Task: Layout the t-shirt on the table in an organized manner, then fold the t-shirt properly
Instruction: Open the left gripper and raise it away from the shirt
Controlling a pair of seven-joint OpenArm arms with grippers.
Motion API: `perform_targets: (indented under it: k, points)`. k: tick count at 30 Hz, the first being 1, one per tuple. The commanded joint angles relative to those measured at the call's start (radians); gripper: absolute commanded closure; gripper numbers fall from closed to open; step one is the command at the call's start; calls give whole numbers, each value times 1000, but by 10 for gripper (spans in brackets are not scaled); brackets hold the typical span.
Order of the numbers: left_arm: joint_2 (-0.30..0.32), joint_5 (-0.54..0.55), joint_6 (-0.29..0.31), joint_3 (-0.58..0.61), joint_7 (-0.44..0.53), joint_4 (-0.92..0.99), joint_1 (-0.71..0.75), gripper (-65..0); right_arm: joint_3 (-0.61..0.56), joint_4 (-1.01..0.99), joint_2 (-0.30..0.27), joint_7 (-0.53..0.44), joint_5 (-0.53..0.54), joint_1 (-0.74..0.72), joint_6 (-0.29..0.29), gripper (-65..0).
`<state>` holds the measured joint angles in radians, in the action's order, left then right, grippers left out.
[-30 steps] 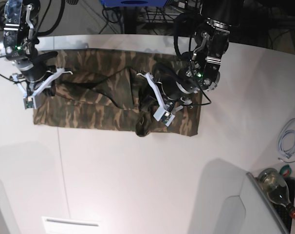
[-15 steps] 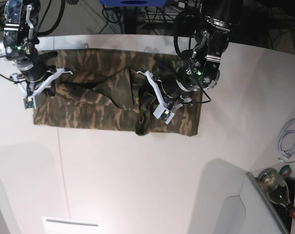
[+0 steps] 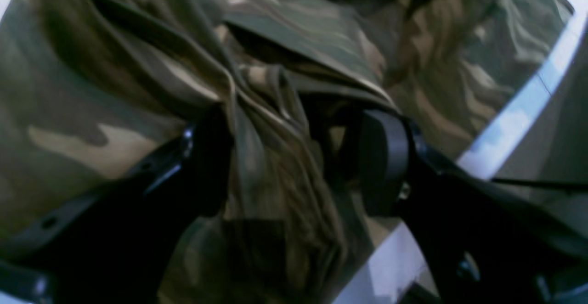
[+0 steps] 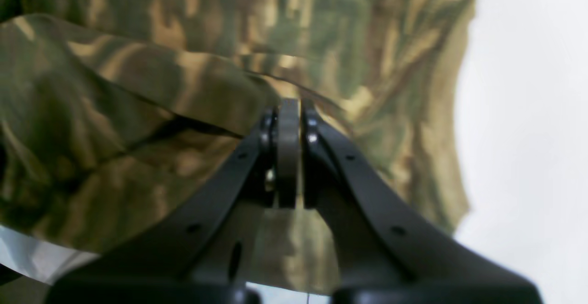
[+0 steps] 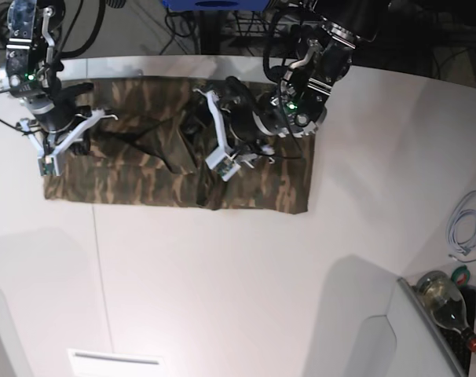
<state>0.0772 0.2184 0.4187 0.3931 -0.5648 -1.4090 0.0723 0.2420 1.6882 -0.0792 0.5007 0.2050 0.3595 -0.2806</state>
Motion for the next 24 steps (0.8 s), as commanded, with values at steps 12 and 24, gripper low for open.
perform_targets:
  k: [12, 24]
  points:
    - [22, 23, 10, 4, 21, -220, 57, -403, -2, 20, -8, -21, 9, -6, -3, -21]
    - [108, 23, 15, -609, 22, -253, 200, 0, -194, 160, 25, 79, 9, -113, -3, -14]
